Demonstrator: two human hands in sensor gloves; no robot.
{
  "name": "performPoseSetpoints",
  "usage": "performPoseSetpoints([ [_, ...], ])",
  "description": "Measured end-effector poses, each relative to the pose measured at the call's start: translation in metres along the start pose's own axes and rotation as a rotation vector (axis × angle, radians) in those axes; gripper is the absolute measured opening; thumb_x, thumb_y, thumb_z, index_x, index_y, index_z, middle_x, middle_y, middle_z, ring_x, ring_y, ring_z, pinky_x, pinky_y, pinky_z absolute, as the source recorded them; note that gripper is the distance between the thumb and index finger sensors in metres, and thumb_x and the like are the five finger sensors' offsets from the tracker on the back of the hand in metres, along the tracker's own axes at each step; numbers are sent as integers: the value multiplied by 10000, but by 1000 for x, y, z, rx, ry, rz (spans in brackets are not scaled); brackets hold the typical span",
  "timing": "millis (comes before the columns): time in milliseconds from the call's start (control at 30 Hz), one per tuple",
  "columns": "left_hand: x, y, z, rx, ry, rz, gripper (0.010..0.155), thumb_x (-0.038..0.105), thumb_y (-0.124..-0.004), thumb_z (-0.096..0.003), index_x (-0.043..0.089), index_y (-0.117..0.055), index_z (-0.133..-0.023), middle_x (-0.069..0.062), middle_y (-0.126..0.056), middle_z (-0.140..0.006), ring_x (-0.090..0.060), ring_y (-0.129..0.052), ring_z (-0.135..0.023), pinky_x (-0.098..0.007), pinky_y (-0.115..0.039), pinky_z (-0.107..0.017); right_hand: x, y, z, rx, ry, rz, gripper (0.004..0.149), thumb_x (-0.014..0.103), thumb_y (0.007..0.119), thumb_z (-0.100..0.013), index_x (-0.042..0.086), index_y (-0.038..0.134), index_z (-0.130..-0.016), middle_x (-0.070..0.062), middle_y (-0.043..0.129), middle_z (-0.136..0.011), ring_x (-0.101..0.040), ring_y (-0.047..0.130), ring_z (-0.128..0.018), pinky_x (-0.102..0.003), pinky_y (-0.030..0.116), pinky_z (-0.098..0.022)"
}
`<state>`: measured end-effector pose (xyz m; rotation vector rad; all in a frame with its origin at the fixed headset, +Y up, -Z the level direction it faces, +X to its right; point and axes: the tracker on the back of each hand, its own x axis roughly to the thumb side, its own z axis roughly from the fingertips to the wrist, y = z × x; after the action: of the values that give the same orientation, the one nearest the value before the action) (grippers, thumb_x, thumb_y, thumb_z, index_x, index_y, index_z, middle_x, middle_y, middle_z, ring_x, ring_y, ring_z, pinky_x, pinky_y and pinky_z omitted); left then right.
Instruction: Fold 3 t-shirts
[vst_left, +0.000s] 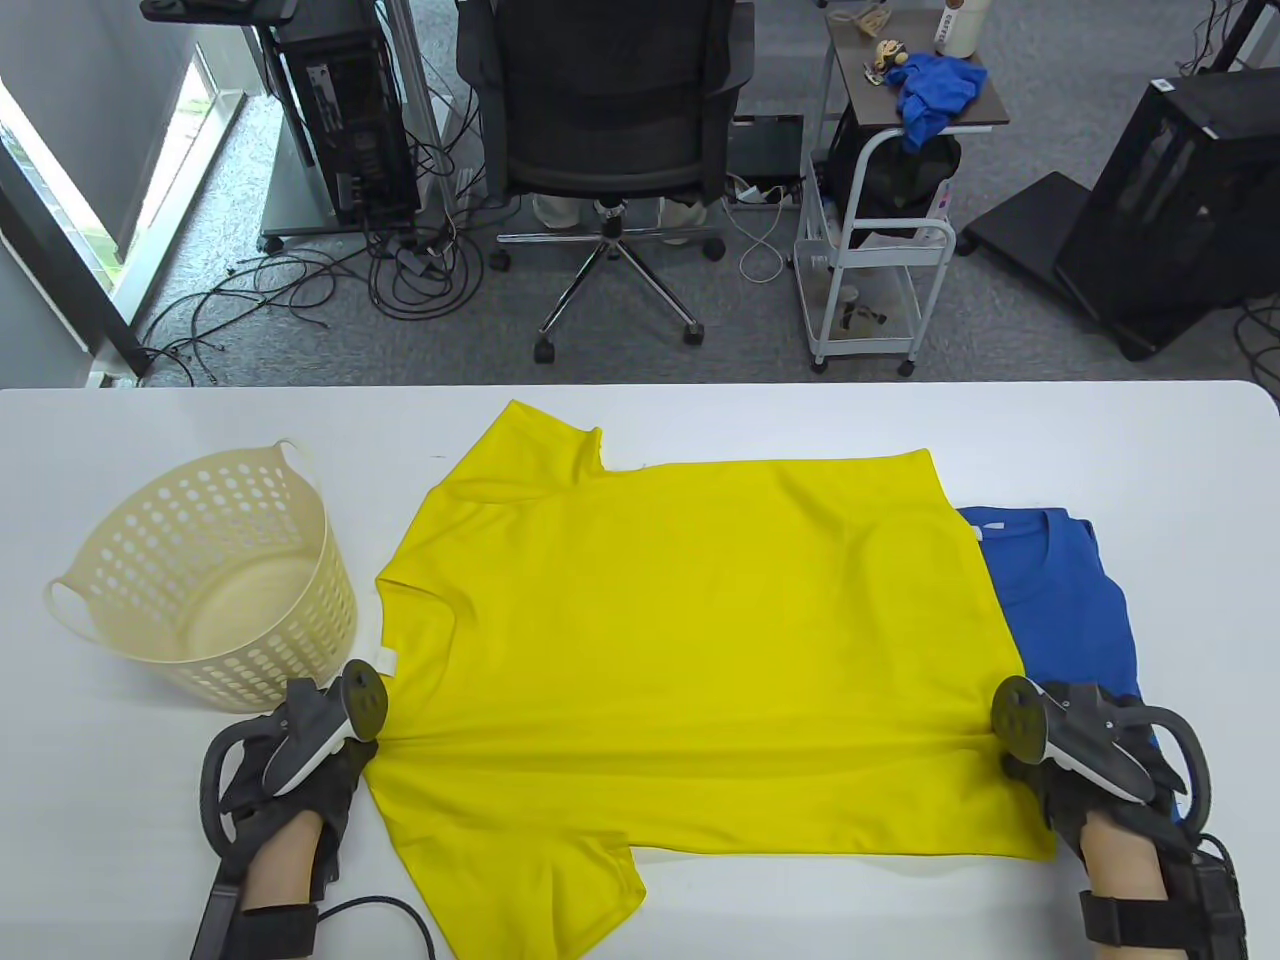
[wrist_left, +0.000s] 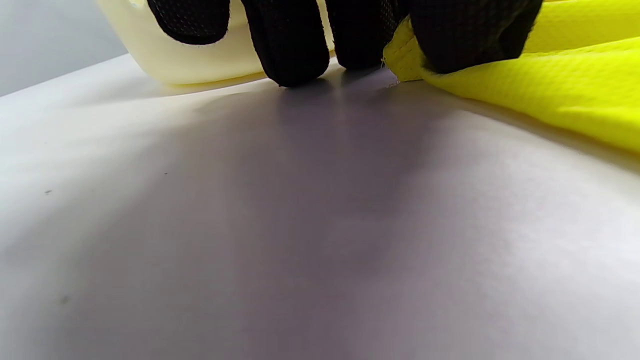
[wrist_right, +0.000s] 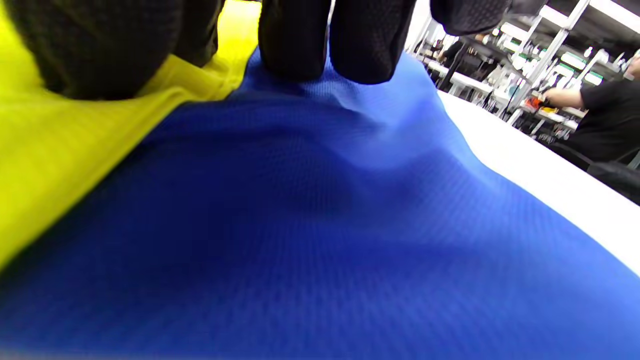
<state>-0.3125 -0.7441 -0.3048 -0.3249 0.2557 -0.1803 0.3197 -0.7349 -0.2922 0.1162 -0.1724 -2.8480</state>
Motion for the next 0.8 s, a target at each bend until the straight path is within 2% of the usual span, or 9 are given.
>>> performPoseSetpoints([
  [167, 0, 0, 0, 1, 1, -3, 413, 503, -748, -419, 538, -676, -824, 172, -676, -1040, -150, -744, -972, -501, -623, -776, 3, 1, 0, -33, 18, 42, 373, 391, 858, -342, 388, 818, -713, -15, 770, -960, -357, 777, -900, -657, 544, -693],
  [367, 2, 4, 2, 47, 5, -7, 408, 492, -745, -421, 516, -687, -824, 162, -733, -1011, -138, -784, -941, -489, -648, -763, -1, -1, -2, 2, 25, 4, 391, 352, 786, -387, 344, 792, -778, -13, 749, -960, -361, 760, -907, -657, 541, -692],
  [433, 0, 6, 3, 65, 5, 15, 407, 490, -745, -420, 514, -690, -822, 168, -751, -996, -132, -799, -929, -484, -658, -757, -2, -6, -1, -43, 39, 12, 398, 343, 761, -397, 326, 777, -794, 17, 767, -944, -348, 767, -906, -655, 540, -697],
  [500, -7, 16, 9, 148, 6, 93, 407, 485, -743, -418, 509, -692, -821, 175, -769, -978, -125, -827, -905, -473, -682, -742, -9, -21, 4, -205, 113, -16, 402, 340, 745, -405, 321, 763, -806, 30, 770, -933, -338, 769, -903, -656, 529, -702],
  [567, -16, 29, 20, 252, -21, 194, 410, 472, -739, -420, 497, -686, -826, 161, -763, -980, -126, -830, -900, -471, -689, -736, -18, -42, 17, -484, 227, -82, 404, 344, 741, -414, 341, 748, -817, 49, 774, -921, -320, 768, -904, -663, 503, -722],
  [667, -29, 54, 53, 580, -46, 319, 413, 456, -733, -432, 483, -671, -839, 156, -740, -992, -114, -843, -874, -465, -695, -732, -28, -63, 41, -754, 316, -151, 404, 352, 735, -431, 360, 730, -835, 60, 746, -943, -300, 739, -933, -662, 479, -747],
  [700, -32, 59, 62, 680, -37, 328, 411, 452, -734, -433, 484, -669, -837, 156, -739, -989, -108, -845, -866, -464, -693, -734, -30, -66, 44, -750, 307, -140, 402, 356, 733, -432, 368, 730, -834, 64, 740, -948, -299, 729, -943, -663, 472, -751],
  [733, -34, 60, 65, 689, -24, 300, 410, 448, -736, -434, 482, -667, -837, 153, -734, -991, -106, -840, -866, -468, -685, -738, -34, -65, 41, -635, 279, -117, 401, 360, 736, -426, 376, 743, -826, 47, 737, -961, -321, 722, -950, -672, 478, -740],
  [800, -32, 55, 60, 595, -30, 235, 409, 459, -755, -422, 486, -701, -827, 146, -762, -980, -124, -842, -875, -479, -688, -733, -34, -53, 31, -396, 194, -98, 400, 358, 756, -411, 361, 783, -810, 12, 766, -954, -378, 718, -949, -693, 492, -710],
])
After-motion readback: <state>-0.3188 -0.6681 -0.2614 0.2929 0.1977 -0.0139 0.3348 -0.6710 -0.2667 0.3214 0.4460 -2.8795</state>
